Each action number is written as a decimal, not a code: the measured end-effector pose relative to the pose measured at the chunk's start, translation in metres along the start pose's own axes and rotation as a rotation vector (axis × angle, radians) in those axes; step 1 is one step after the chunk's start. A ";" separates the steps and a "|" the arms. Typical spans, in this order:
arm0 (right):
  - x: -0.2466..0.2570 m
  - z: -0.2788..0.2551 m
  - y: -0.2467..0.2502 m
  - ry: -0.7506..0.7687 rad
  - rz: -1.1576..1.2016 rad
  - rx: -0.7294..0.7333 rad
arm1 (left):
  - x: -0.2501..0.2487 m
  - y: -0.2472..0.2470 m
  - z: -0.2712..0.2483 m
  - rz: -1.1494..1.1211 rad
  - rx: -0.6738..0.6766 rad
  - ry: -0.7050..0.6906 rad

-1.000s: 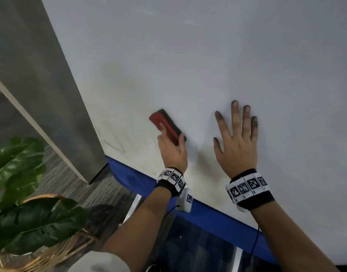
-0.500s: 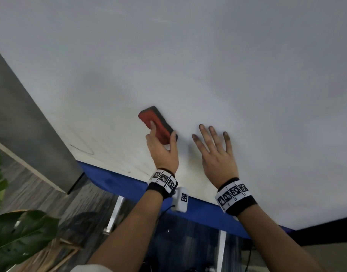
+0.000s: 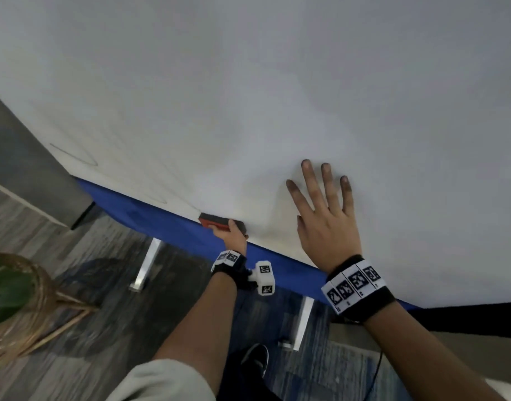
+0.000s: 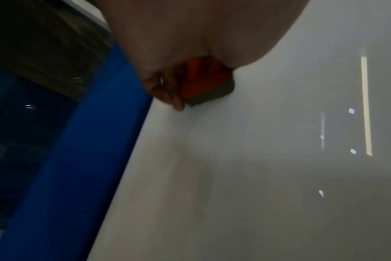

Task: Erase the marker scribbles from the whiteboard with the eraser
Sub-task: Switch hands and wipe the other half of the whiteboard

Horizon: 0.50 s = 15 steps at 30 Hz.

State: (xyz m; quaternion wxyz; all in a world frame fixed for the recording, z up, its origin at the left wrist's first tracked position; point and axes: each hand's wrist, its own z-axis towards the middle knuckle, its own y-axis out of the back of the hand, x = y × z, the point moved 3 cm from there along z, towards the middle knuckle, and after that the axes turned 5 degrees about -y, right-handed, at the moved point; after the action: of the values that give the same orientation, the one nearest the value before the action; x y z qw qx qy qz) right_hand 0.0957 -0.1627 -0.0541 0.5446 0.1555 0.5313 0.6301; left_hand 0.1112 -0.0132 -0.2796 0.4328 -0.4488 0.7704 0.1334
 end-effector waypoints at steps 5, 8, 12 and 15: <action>0.006 -0.003 -0.010 0.010 0.035 0.007 | -0.032 -0.002 -0.001 0.037 -0.062 -0.096; 0.010 0.000 -0.008 0.010 0.075 -0.015 | -0.104 -0.004 -0.023 0.053 -0.112 -0.495; 0.008 0.000 -0.013 0.033 0.066 -0.043 | -0.196 -0.003 -0.040 0.100 -0.138 -0.900; 0.007 0.000 -0.016 0.035 0.070 -0.063 | -0.198 0.002 -0.027 0.104 -0.120 -0.932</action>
State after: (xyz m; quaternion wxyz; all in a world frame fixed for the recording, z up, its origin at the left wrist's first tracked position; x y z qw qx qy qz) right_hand 0.1014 -0.1593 -0.0706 0.5175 0.1455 0.5148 0.6678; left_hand 0.1387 0.0857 -0.1080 0.6985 -0.3261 0.5064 0.3865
